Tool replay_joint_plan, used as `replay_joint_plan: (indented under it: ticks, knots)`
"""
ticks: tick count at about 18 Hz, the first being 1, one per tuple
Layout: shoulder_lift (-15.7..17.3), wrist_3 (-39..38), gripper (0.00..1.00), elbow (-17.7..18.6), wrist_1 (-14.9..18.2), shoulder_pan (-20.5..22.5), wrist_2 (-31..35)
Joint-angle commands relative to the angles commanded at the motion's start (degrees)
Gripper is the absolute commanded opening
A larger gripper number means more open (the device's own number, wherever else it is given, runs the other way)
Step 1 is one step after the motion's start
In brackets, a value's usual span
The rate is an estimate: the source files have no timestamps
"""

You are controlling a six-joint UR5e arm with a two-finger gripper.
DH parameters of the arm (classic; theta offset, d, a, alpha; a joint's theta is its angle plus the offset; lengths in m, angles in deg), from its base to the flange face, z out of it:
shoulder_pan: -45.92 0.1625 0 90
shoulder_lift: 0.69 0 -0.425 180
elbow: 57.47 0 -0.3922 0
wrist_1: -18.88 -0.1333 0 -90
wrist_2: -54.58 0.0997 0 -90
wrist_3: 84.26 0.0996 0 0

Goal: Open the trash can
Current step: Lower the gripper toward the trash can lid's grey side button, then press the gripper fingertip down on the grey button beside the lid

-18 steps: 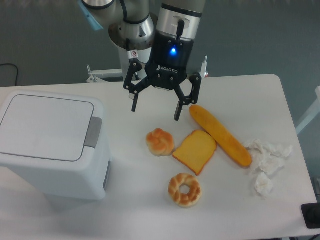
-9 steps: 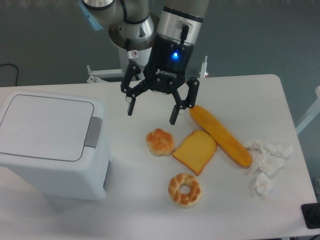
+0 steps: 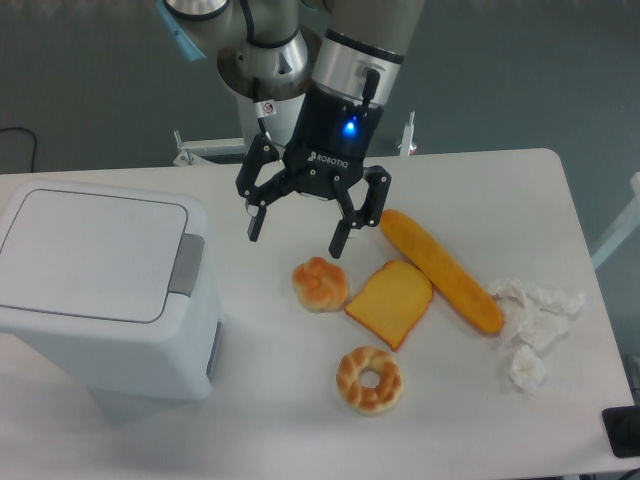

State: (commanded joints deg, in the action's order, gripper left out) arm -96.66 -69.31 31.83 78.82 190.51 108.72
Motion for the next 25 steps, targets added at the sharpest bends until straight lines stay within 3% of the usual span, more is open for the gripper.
replay_joint_plan:
  ticks: [25]
  knots:
    - [-2.5, 0.7, 1.00, 0.9, -0.4, -4.4, 0.5]
